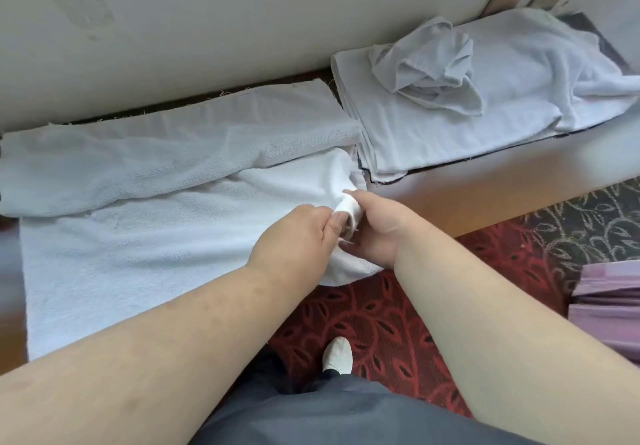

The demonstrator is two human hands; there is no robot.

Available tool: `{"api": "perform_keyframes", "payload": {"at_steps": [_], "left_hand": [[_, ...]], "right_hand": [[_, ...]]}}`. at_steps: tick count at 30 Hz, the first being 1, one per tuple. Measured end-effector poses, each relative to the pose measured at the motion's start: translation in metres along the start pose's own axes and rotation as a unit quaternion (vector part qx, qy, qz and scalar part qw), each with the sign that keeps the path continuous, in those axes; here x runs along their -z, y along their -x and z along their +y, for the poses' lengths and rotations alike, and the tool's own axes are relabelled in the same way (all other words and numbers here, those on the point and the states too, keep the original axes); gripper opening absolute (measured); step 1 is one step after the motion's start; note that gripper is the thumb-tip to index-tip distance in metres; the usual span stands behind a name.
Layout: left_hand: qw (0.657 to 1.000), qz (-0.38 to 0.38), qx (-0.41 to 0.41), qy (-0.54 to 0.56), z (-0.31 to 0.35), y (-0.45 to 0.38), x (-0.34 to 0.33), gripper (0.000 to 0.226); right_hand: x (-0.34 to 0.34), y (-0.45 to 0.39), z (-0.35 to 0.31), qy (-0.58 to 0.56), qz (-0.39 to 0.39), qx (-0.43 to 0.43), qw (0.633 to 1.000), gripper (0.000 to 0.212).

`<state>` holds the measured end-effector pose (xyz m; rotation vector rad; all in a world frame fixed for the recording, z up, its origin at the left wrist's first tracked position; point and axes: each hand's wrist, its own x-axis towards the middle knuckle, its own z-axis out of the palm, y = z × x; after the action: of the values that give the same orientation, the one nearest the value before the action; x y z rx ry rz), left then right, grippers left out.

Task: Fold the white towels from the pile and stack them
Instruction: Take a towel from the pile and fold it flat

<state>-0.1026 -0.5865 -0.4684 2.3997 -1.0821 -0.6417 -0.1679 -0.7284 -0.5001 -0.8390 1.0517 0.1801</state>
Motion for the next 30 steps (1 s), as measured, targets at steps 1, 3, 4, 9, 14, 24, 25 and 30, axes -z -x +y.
{"api": "perform_keyframes", "payload": {"at_steps": [1,3,4,9,14,24,25,30], "left_hand": [[1.0,-0.005,-0.005,-0.011,-0.002,0.001,-0.003,0.04],[0.999,-0.015,-0.011,-0.032,-0.008,0.004,-0.009,0.035],[0.999,-0.02,-0.013,-0.042,-0.012,0.005,-0.012,0.032],[0.991,-0.132,0.003,-0.032,-0.037,0.019,-0.022,0.017],[0.988,-0.087,0.122,-0.031,-0.093,0.049,-0.009,0.017],[0.925,-0.067,0.35,-0.134,-0.235,0.166,0.042,0.049],[0.926,-0.071,0.345,-0.138,-0.242,0.171,0.045,0.052],[0.936,-0.063,0.302,-0.169,-0.269,0.171,0.056,0.056]], "right_hand": [[0.002,0.001,0.001,-0.057,0.006,0.031,0.998,0.021],[0.009,0.001,0.003,0.029,0.104,0.139,0.984,0.014],[0.014,0.0,0.006,0.137,0.165,0.192,0.958,0.014],[0.052,-0.008,0.016,0.377,0.252,0.191,0.87,0.021],[0.068,-0.017,0.026,0.471,0.161,0.01,0.867,0.035],[0.065,-0.026,0.057,0.209,0.323,0.111,0.916,0.041],[0.059,-0.025,0.062,0.15,0.34,0.11,0.922,0.045],[0.036,-0.032,0.082,-0.048,0.341,0.064,0.937,0.069]]}}
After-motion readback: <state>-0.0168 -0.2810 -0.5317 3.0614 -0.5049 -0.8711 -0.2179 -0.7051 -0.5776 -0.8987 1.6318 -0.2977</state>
